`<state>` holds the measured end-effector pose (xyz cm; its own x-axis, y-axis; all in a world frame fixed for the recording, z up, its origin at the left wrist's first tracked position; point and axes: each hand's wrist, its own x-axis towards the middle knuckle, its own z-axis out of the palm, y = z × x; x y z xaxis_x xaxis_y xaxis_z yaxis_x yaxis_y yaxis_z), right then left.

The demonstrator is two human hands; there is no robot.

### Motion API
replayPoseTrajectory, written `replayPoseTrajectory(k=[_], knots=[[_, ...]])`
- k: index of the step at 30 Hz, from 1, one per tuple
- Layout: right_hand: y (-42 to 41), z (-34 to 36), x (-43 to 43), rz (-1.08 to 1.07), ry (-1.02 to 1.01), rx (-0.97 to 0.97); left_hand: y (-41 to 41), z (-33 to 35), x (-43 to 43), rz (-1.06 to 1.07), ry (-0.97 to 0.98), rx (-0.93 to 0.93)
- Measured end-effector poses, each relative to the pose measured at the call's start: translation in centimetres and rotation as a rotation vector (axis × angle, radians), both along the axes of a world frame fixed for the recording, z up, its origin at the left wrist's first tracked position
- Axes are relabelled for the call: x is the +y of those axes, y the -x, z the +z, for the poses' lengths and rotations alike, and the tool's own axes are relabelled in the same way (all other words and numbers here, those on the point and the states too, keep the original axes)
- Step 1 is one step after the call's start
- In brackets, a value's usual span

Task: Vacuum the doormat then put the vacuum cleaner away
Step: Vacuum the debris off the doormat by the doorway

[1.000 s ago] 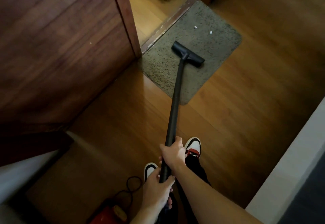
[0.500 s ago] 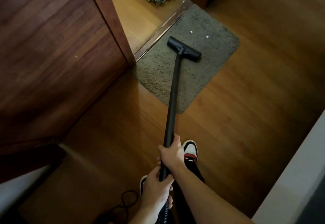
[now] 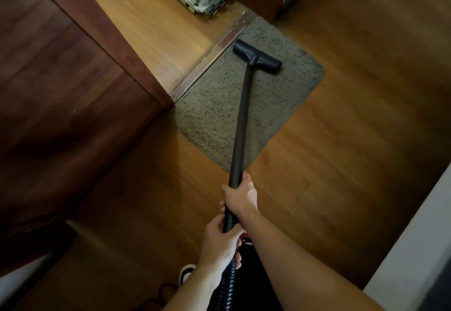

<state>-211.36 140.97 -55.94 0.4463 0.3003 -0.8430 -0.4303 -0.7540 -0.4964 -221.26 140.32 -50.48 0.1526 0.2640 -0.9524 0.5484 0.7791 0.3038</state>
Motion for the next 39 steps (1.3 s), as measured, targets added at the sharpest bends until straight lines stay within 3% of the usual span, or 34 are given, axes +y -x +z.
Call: replayPoseTrajectory(k=[9, 18, 39], knots=[[-4.5, -1.1, 2.6, -0.012, -0.003, -0.025, -4.5, -0.6, 2.5, 0.039, 0.007, -0.019], [-4.0, -1.3, 2.6, -0.017, 0.012, -0.022, -4.1, -0.6, 2.5, 0.061, 0.024, -0.030], [15.8, 1.0, -5.9, -0.024, 0.050, 0.022, 15.8, 0.7, -5.2, -0.109, -0.022, 0.026]])
